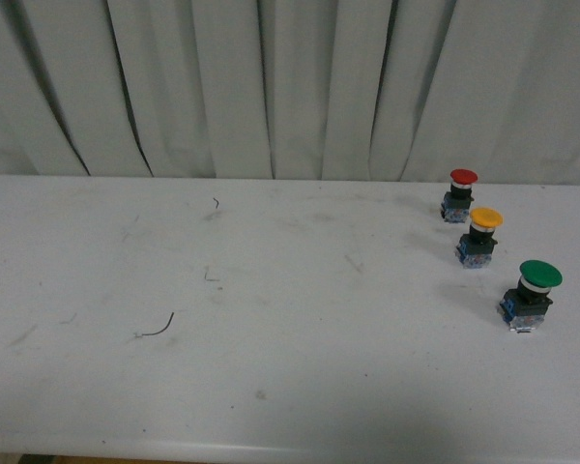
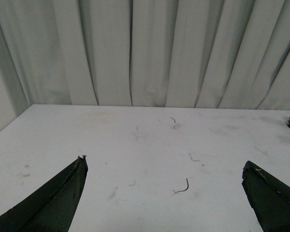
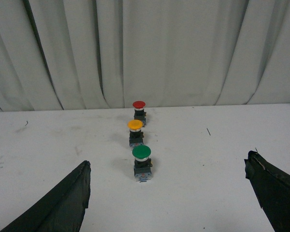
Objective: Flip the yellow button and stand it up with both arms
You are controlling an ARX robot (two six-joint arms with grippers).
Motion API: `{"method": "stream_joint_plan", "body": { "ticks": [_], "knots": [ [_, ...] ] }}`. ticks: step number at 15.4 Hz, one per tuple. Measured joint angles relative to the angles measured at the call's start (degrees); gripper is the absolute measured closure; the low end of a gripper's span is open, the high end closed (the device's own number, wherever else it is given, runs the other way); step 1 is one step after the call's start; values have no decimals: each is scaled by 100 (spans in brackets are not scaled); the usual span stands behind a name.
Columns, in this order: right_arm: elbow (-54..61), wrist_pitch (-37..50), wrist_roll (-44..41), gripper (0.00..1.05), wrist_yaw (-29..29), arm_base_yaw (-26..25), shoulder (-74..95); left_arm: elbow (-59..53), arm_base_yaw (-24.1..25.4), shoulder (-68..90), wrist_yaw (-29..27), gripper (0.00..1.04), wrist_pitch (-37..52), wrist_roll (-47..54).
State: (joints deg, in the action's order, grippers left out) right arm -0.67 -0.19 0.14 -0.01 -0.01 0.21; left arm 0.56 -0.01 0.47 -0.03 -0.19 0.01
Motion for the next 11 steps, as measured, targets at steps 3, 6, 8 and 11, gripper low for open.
{"method": "stream_joint_plan", "body": {
  "ticks": [3, 6, 8, 11],
  "knots": [
    [0, 0, 0, 6, 0, 0, 0, 0, 0, 0, 2, 7, 0, 0],
    [0, 0, 0, 6, 0, 0, 0, 0, 0, 0, 2, 7, 0, 0],
    [0, 0, 0, 6, 2, 0, 0, 0, 0, 0, 2, 7, 0, 0],
    [0, 0, 0, 6, 0, 0, 0, 0, 0, 0, 2, 7, 0, 0]
  ]
}}
